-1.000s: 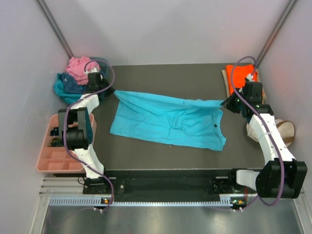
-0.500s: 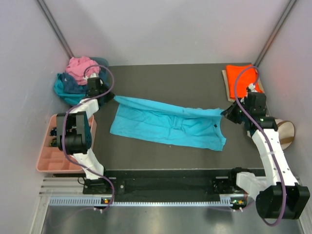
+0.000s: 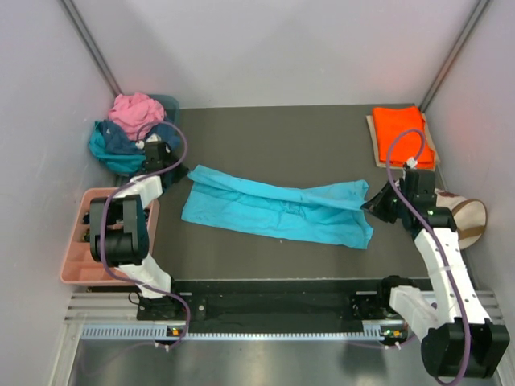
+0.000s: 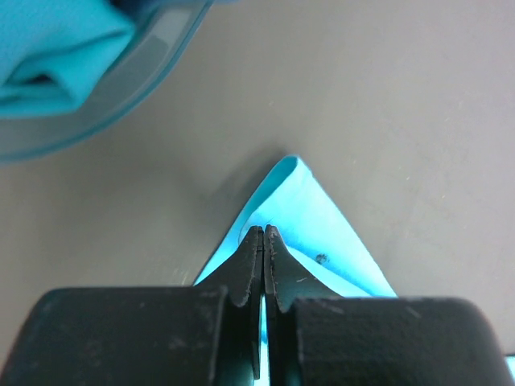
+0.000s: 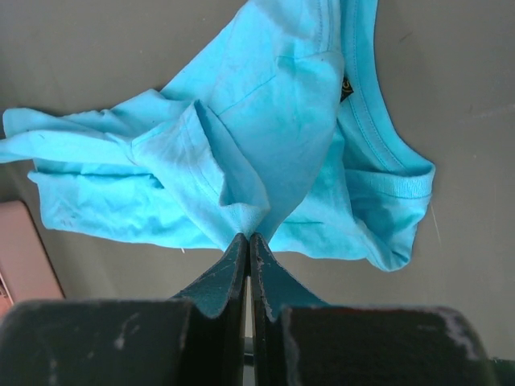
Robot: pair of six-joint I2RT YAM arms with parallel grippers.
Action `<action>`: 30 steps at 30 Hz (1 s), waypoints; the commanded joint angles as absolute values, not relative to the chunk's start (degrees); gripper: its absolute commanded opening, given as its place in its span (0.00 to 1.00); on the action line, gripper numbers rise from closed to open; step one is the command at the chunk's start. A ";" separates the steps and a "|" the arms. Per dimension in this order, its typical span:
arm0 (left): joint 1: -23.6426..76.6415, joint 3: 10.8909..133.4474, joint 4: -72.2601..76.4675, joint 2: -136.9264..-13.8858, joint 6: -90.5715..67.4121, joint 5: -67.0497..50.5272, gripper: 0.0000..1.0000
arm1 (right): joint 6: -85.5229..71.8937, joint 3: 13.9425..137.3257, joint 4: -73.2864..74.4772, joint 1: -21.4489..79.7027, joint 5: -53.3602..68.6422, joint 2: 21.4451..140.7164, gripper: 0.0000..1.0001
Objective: Fold and stack the t-shirts
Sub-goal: Fold the tshirt
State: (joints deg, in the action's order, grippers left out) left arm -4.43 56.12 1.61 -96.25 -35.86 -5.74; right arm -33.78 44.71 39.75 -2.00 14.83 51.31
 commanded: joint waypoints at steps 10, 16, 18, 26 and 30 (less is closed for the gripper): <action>-5.01 53.00 2.81 -91.05 -35.68 -1.93 0.00 | -34.63 45.62 44.21 -2.11 13.18 45.62 0.00; -4.92 53.09 3.34 -92.90 -36.47 -3.69 0.00 | -34.98 44.91 43.86 -2.11 13.54 45.35 0.00; -5.01 53.00 3.51 -93.25 -36.47 -3.69 0.00 | -34.98 44.65 43.77 -2.11 13.45 45.35 0.00; -4.92 52.65 3.34 -93.34 -36.48 -3.52 0.00 | -35.24 43.59 43.16 -2.11 13.80 45.26 0.00; -4.92 52.30 3.16 -92.90 -36.30 -3.34 0.00 | -35.16 42.89 42.98 -2.11 14.15 45.53 0.00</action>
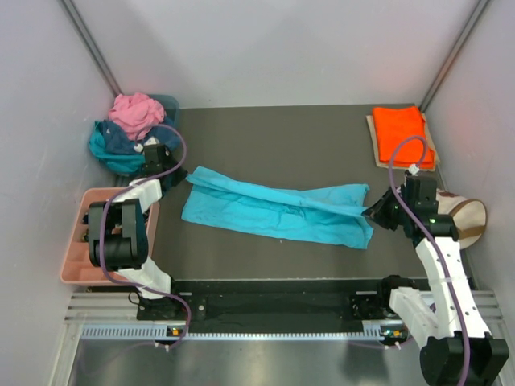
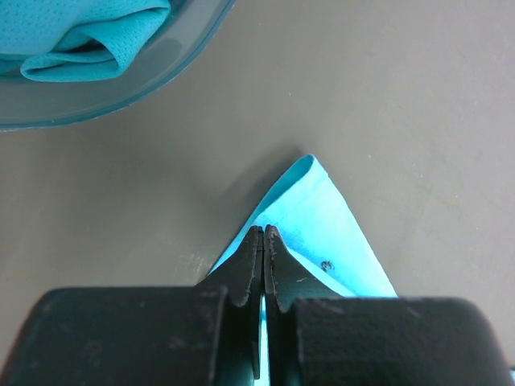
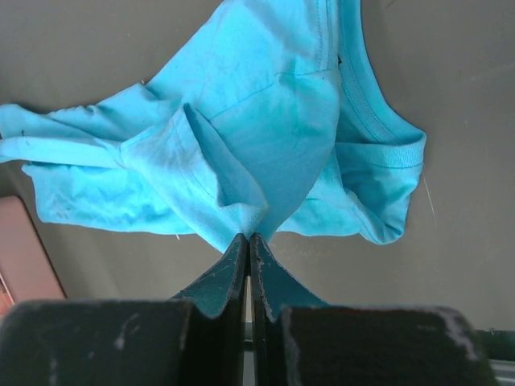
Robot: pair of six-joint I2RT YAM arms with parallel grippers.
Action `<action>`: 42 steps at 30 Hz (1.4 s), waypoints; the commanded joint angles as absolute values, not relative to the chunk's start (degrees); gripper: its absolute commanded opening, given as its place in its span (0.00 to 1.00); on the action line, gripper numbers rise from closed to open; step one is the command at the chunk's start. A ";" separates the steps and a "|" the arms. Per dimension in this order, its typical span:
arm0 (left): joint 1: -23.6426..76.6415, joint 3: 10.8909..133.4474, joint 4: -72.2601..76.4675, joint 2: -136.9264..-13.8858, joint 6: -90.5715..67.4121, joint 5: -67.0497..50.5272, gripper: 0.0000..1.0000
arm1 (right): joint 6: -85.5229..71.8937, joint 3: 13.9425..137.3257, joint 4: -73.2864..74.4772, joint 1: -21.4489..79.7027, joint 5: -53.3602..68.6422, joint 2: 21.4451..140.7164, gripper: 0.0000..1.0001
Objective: Fold and stack the t-shirts
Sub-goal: Fold the tshirt
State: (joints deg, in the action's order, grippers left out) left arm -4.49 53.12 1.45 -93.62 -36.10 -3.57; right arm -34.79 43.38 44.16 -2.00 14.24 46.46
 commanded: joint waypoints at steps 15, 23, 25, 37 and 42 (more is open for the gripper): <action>-4.92 47.90 3.34 -93.16 -38.41 -4.13 0.00 | -35.60 39.81 41.13 -2.11 15.91 47.02 0.00; -4.92 47.55 3.87 -93.95 -38.76 -4.39 0.00 | -36.03 39.29 40.08 -2.20 15.56 47.46 0.00; -4.92 48.68 4.22 -94.22 -38.93 -3.96 0.00 | -36.38 39.55 39.20 -2.11 15.03 47.63 0.00; -4.92 64.93 9.22 -104.93 -40.87 -5.62 0.00 | -39.99 50.96 15.76 -2.11 9.15 64.67 0.00; -5.01 69.42 13.18 -111.08 -42.27 -8.78 0.00 | -39.38 56.59 11.87 -2.11 7.30 73.20 0.00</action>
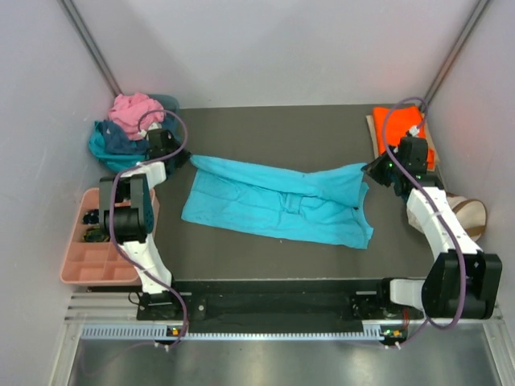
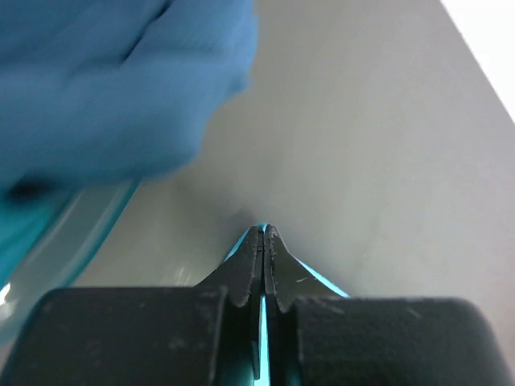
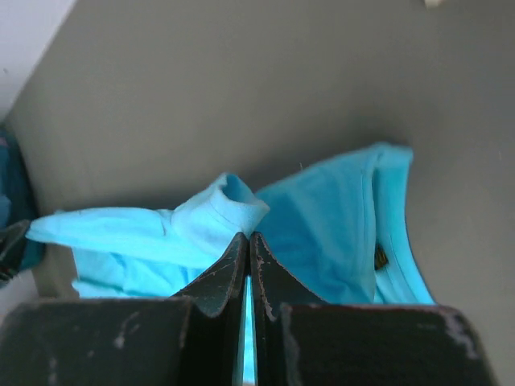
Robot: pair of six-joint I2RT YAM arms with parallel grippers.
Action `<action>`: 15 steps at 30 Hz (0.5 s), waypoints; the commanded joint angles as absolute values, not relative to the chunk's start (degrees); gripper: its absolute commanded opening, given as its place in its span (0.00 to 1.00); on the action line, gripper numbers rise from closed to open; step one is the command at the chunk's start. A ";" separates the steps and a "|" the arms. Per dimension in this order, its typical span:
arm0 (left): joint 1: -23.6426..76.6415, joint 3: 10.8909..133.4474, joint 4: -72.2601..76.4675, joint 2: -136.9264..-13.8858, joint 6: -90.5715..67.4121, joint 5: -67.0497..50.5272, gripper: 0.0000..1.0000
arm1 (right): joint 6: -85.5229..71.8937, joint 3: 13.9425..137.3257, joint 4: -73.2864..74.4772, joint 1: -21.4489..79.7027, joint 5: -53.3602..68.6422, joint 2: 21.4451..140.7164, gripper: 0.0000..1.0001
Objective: Fold and stack the t-shirts
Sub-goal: Fold the tshirt
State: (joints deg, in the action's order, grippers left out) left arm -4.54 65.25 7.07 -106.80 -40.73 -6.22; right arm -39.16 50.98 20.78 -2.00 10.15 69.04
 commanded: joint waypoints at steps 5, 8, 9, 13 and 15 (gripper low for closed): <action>-5.01 72.86 20.38 -116.71 -45.34 -13.79 0.00 | -39.72 60.29 8.19 -2.11 5.80 80.67 0.00; -5.01 73.91 26.27 -120.22 -47.71 -16.87 0.00 | -39.82 62.05 6.68 -2.11 5.19 84.63 0.00; -5.01 74.26 27.67 -121.80 -48.33 -17.57 0.00 | -39.81 62.66 6.51 -2.20 5.19 85.60 0.00; -5.01 75.49 34.35 -125.24 -51.76 -21.26 0.00 | -39.46 64.59 4.40 -2.11 4.40 89.29 0.00; -5.10 76.20 37.52 -127.08 -53.43 -22.85 0.00 | -39.29 65.21 3.70 -2.20 4.04 91.05 0.00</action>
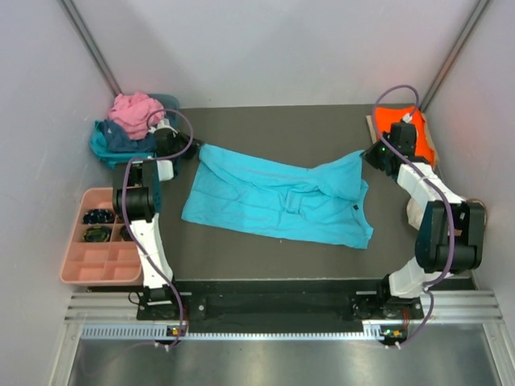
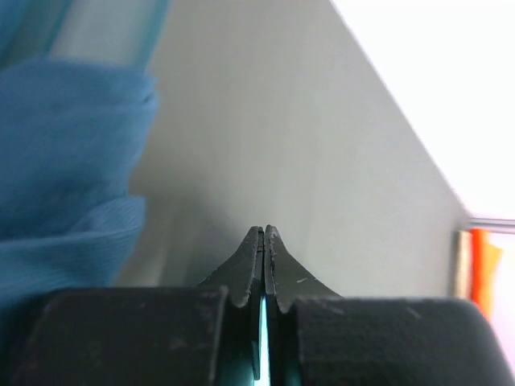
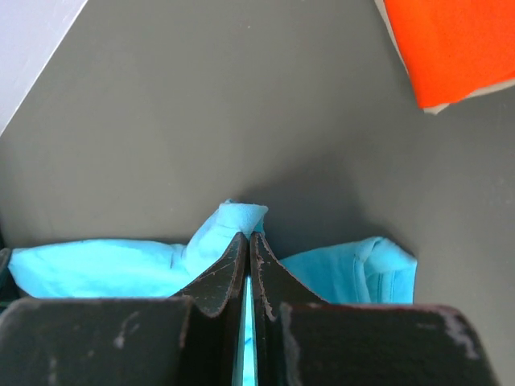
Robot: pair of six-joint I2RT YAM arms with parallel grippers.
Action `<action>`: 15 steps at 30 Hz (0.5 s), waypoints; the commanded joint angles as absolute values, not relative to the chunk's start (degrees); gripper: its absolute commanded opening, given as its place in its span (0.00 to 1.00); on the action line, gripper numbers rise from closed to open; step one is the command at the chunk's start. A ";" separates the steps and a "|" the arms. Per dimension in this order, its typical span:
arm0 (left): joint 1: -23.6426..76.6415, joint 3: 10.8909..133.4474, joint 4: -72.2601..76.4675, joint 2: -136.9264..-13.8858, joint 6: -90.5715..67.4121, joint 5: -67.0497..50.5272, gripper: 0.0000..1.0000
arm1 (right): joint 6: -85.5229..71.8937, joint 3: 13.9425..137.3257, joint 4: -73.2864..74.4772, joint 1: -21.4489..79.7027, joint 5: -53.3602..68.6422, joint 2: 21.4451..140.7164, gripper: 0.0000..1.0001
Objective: Fold and stack the t-shirts
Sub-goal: Fold the tshirt
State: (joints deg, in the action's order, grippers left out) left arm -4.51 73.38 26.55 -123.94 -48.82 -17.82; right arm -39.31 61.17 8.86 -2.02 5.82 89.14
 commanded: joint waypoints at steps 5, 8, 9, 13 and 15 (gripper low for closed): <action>-5.01 79.71 39.55 -130.51 -54.58 -25.31 0.00 | -38.94 66.97 2.90 -2.11 2.29 93.51 0.00; -4.92 82.08 39.64 -132.10 -54.84 -26.63 0.00 | -38.85 67.94 2.64 -2.20 1.67 94.83 0.00; -5.01 82.87 39.73 -132.62 -54.76 -27.15 0.00 | -38.93 68.29 2.55 -2.11 1.50 95.18 0.00; -5.01 83.76 39.90 -132.98 -54.49 -27.34 0.00 | -38.67 69.52 1.94 -2.20 0.44 96.59 0.00; -5.10 84.02 39.55 -133.15 -54.14 -27.16 0.00 | -38.24 70.05 1.93 -2.20 0.18 97.12 0.00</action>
